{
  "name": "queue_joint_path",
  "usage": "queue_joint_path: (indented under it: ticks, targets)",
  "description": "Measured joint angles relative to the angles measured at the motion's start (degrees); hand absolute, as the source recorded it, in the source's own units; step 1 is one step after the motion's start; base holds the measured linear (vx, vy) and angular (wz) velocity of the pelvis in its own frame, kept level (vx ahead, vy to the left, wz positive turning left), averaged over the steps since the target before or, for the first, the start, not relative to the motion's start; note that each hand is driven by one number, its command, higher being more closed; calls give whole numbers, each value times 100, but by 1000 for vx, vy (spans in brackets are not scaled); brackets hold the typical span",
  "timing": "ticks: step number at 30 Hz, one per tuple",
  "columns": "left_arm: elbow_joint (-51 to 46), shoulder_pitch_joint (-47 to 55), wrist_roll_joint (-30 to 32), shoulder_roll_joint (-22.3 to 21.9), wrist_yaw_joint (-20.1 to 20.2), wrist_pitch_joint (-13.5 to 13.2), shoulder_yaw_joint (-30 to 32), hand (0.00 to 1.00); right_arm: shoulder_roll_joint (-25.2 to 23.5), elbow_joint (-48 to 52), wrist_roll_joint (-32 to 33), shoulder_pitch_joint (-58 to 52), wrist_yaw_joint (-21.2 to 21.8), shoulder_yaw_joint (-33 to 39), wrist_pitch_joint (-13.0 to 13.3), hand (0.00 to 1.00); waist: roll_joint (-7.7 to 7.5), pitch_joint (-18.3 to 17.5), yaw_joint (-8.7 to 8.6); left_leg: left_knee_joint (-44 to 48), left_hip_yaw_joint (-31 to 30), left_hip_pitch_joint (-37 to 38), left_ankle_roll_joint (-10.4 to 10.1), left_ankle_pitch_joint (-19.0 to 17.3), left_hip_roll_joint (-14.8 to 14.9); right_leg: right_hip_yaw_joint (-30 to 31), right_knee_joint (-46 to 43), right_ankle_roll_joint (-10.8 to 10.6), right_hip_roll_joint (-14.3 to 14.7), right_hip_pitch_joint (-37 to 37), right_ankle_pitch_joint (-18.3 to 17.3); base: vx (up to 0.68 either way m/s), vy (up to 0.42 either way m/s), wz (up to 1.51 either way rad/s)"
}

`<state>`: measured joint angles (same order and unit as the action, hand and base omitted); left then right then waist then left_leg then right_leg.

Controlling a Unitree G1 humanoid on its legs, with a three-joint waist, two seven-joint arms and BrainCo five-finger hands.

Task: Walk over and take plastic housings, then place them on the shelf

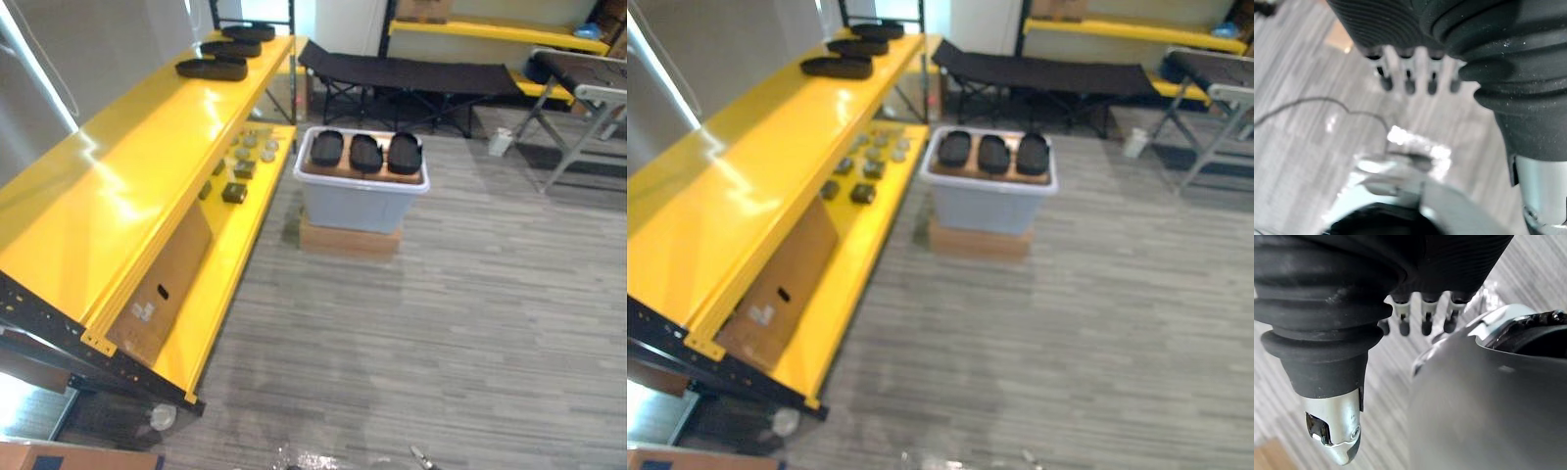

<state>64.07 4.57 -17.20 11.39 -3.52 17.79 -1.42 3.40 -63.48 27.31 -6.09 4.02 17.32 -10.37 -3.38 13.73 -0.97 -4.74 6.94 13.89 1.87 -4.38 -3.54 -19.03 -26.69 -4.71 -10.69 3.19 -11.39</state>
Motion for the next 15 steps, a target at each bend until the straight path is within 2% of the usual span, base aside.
queue_joint_path:
  ticks: [1, 3, 5, 6, 8, 10, 11, 12, 14, 15]
  targets:
    - [8, -49, 0, 43, 8, 30, 3, 0, -64, -9, -18, -74, 28, 44, 0, 0, -56, 18, -3, 0, -3, 14, -27, -44, 75, 90, 300, -6, 76, 146, 30, 69, -21, -12]
    - [10, -124, -7, 41, 8, 109, 16, 0, -78, -21, -429, -152, 92, 183, 38, 0, -35, 31, -25, 2, 11, 4, -93, -112, 220, 313, 802, -85, 225, 426, 201, 121, -43, -11]
    - [10, -159, -60, 35, 9, 109, 91, 0, -103, -110, -727, -291, 97, 248, 74, 0, -27, 33, -75, 4, 11, 90, -251, -216, 361, 465, 1251, -77, 295, 610, 610, 206, -106, 5]
    - [8, -161, -165, 26, 29, 112, 217, 0, -163, -118, -721, -454, 101, 283, 122, 0, -31, 32, -88, 110, -1, 189, -400, -394, 436, 527, 1379, -88, 284, 589, 830, 262, -167, 9]
    - [-3, -151, -268, -2, 32, 111, 362, 0, -243, -160, -653, -570, 87, 282, 104, 0, -27, 27, -87, 484, -14, 204, -543, -763, 542, 529, 1293, 13, 275, 564, 866, 246, -179, 5]
    - [-70, -81, -360, -55, 9, 109, 547, 0, -211, -177, -506, -594, 94, 285, 38, 0, 26, 1, -112, 1050, 7, 156, -669, -1289, 749, 498, 970, 241, 333, 575, 748, 299, -243, 0]
    - [-135, 30, -600, -122, -19, 109, 577, 0, -97, -178, -494, -627, 114, 273, 7, 0, 189, -105, -162, 1485, 14, 86, -839, -1545, 1056, 432, 755, 258, 546, 581, 766, 417, -314, 13]
    - [-171, 48, -782, -170, -20, 97, 600, 0, -11, -212, -522, -598, 80, 270, -11, 0, 302, -161, -144, 2467, 26, -298, -986, -1640, 1342, 305, 723, 478, 757, 507, 556, 508, -402, 13]
    - [-237, 42, -910, -195, -8, 85, 719, 0, 95, -224, -600, -478, 80, 234, -18, 0, 369, -165, -125, 3762, 129, -937, -942, -1406, 1619, 264, 794, 556, 855, 400, 448, 542, -398, 11]
    - [-214, 13, -1033, -370, -14, 41, 824, 0, 324, -227, -891, -288, 67, 215, 38, 0, 643, 86, -133, 5904, 505, -1762, -789, -1220, 2252, 134, 1273, 653, 1117, -433, 419, 487, -306, 23]
